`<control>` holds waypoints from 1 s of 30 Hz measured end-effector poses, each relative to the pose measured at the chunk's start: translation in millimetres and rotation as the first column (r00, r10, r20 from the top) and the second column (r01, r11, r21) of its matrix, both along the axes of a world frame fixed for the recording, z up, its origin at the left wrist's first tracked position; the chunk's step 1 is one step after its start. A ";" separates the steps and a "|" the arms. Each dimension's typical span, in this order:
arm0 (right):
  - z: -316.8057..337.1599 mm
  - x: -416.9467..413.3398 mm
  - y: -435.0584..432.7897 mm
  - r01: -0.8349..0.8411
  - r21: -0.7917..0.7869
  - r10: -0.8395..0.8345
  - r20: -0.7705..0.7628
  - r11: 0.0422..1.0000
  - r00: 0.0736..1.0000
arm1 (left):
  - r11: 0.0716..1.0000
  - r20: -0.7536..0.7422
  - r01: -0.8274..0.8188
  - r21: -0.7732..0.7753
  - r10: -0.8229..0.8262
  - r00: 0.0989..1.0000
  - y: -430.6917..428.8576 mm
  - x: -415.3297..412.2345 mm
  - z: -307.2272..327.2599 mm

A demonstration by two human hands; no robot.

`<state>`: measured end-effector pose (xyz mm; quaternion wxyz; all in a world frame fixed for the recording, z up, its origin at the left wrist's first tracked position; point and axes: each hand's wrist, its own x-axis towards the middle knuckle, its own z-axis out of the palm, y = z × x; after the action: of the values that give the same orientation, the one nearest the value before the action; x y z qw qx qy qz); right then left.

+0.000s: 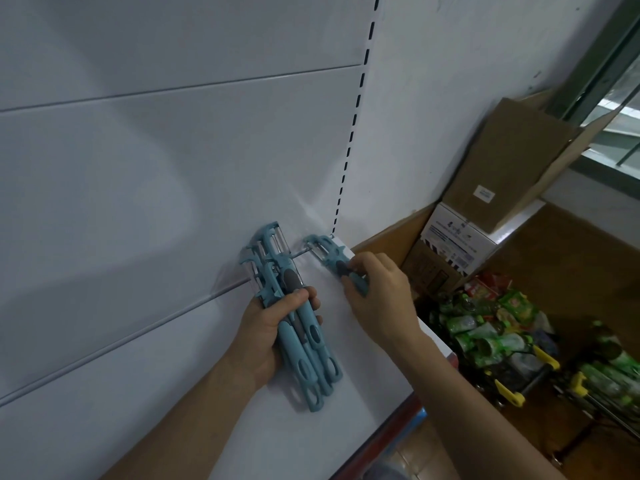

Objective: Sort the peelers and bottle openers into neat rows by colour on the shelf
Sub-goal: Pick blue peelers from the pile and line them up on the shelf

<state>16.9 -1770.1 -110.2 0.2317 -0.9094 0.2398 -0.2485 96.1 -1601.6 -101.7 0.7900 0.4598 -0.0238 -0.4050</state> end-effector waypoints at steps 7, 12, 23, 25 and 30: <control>-19.8 14.0 7.4 0.032 -0.171 -0.033 -0.006 0.985 0.999 | 1.000 0.016 0.009 -0.010 -0.008 1.000 -1.1 -0.6 1.8; -26.9 14.3 7.5 0.021 -0.191 -0.025 -0.018 0.981 1.000 | 1.000 0.022 0.008 -0.020 -0.007 1.000 -1.5 0.0 0.4; 23.8 -13.0 44.6 -0.211 0.341 0.181 0.118 0.916 0.976 | 0.999 -0.016 -0.030 0.025 0.030 0.999 -1.8 0.1 0.4; 26.1 -14.1 50.6 -0.234 0.458 0.225 0.075 0.858 0.971 | 0.999 -0.028 -0.032 0.013 0.032 0.999 -2.4 -1.1 1.2; 20.2 -13.7 43.4 -0.168 0.670 0.121 0.117 0.723 0.986 | 1.000 -0.006 -0.029 0.003 0.029 1.000 -2.6 -2.9 -0.8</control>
<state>3.2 -1726.7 -90.1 0.5729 -0.7700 0.2345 -0.1545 93.2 -1604.2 -102.4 0.7950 0.4601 -0.0139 -0.3950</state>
